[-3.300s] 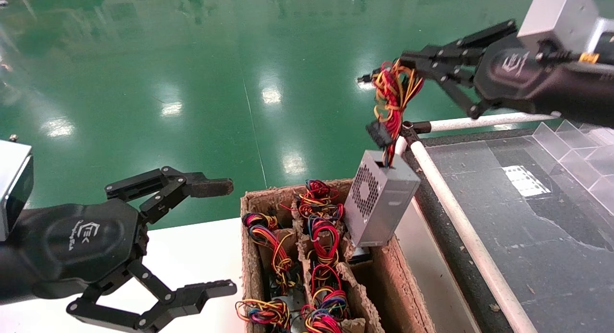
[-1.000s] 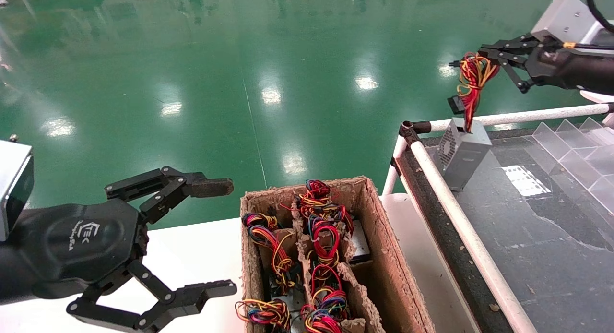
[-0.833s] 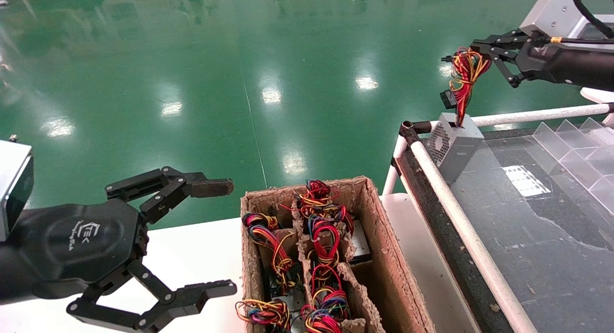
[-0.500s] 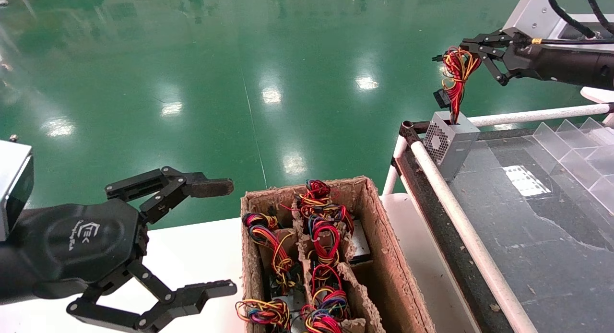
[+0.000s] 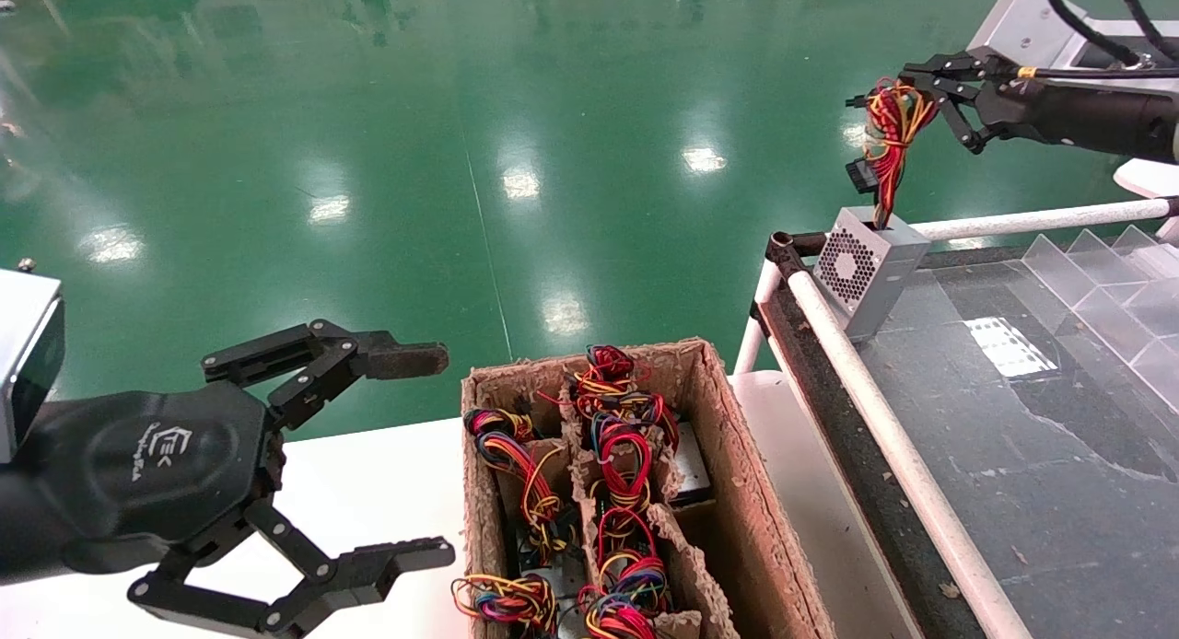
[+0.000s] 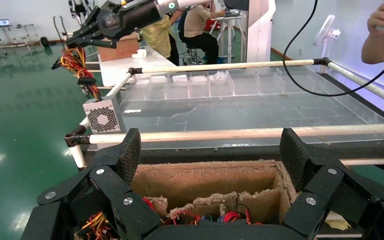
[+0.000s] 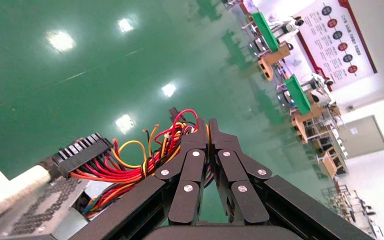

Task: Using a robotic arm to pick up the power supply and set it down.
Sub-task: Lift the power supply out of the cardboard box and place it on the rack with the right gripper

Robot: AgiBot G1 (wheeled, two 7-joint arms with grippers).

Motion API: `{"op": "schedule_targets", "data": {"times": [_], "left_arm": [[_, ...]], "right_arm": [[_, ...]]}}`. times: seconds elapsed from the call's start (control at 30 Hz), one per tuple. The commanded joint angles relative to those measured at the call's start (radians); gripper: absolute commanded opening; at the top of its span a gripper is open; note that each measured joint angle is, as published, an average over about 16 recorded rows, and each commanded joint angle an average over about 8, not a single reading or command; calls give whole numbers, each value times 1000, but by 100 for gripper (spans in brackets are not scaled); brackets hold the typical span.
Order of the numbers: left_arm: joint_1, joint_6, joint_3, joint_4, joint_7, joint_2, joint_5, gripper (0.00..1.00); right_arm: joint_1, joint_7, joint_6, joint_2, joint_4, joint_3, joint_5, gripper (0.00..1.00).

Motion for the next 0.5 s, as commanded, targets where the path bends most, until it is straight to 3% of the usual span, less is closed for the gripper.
{"op": "schedule_targets", "data": {"times": [0.03,0.43,0.47,0.5], "left_arm": [[0,0,0,0,0,0,0,100],[0,0,0,0,0,0,0,100],[0,0,0,0,0,0,0,100],[0,0,0,0,0,0,0,100]], "right_arm": [[2,-2,-3,-4,-7,0,0,0],[6,-14,-22,-16,-24,3,4,0],[6,-15,-22,-16,-25,3,4,5],[5,-15,-22,-17,-26,3,4,18]]}}
